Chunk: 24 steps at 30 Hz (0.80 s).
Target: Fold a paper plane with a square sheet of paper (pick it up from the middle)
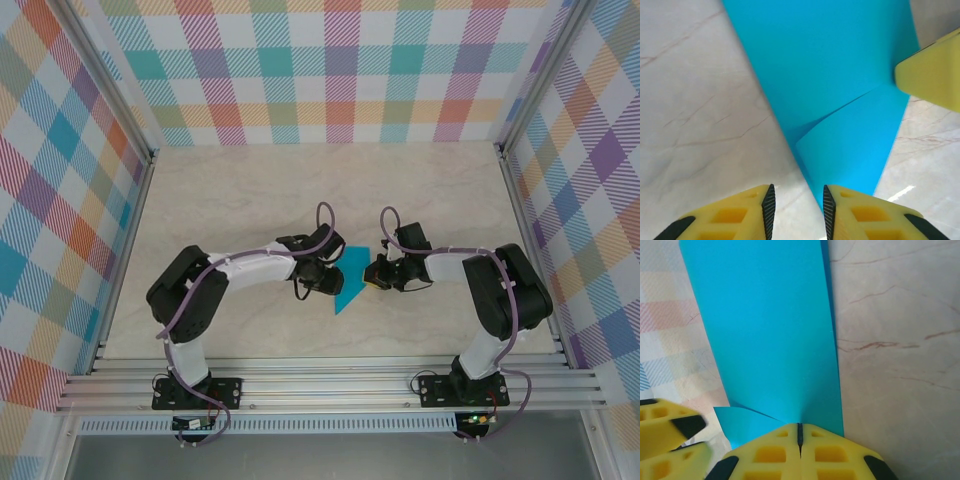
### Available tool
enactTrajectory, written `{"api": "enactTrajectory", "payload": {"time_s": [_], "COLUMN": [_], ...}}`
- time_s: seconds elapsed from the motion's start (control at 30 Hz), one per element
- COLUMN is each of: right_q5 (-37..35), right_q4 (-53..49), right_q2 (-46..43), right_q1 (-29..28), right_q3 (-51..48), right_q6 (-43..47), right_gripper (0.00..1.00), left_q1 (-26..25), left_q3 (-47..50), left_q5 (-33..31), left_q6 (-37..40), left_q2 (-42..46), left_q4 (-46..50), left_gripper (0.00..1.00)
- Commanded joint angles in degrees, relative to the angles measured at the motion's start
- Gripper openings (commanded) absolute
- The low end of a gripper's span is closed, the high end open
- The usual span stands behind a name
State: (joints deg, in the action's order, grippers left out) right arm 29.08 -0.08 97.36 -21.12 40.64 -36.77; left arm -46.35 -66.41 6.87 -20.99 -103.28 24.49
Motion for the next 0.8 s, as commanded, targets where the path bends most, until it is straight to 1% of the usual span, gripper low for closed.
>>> {"api": "enactTrajectory", "payload": {"time_s": [0.0, 0.07, 0.13, 0.23, 0.37, 0.47, 0.63, 0.77], "right_q5": [-2.98, -2.91, -2.9, -3.23, -3.34, -3.46, -3.67, -4.21], "right_q4": [-2.95, -2.91, -2.91, -3.15, -3.27, -3.46, -3.88, -4.59], "right_q2": [0.62, 0.77, 0.79, 0.9, 1.11, 1.2, 1.36, 1.26], "right_q1": [-0.24, -0.23, -0.26, -0.23, -0.24, -0.22, -0.25, -0.23], "right_q3": [-0.17, -0.13, -0.11, -0.03, -0.11, -0.04, 0.14, 0.33], "right_q6": [0.3, 0.13, 0.08, 0.16, 0.21, 0.45, 0.65, 1.01], "right_gripper": [0.05, 0.05, 0.05, 0.05, 0.05, 0.05, 0.05, 0.05], "left_q1": [0.09, -0.03, -0.2, -0.21, -0.15, -0.17, -0.15, -0.17], "left_q3": [1.88, 3.08, 4.07, 4.63, 5.94, 6.59, 7.82, 9.32], "left_q5": [4.03, 10.2, 16.18, 20.36, 22.85, 23.26, 23.09, 22.5], "left_q6": [-6.87, -10.31, -13.16, -16.83, -19.89, -20.82, -20.55, -18.27], "left_q2": [5.78, 6.5, 5.7, 2.82, -1.06, -3.59, -5.58, -5.4], "left_q4": [-2.06, -6.93, -13.43, -18.81, -24.05, -25.34, -24.48, -20.02], "left_gripper": [0.27, 0.21, 0.17, 0.13, 0.13, 0.12, 0.12, 0.12]}}
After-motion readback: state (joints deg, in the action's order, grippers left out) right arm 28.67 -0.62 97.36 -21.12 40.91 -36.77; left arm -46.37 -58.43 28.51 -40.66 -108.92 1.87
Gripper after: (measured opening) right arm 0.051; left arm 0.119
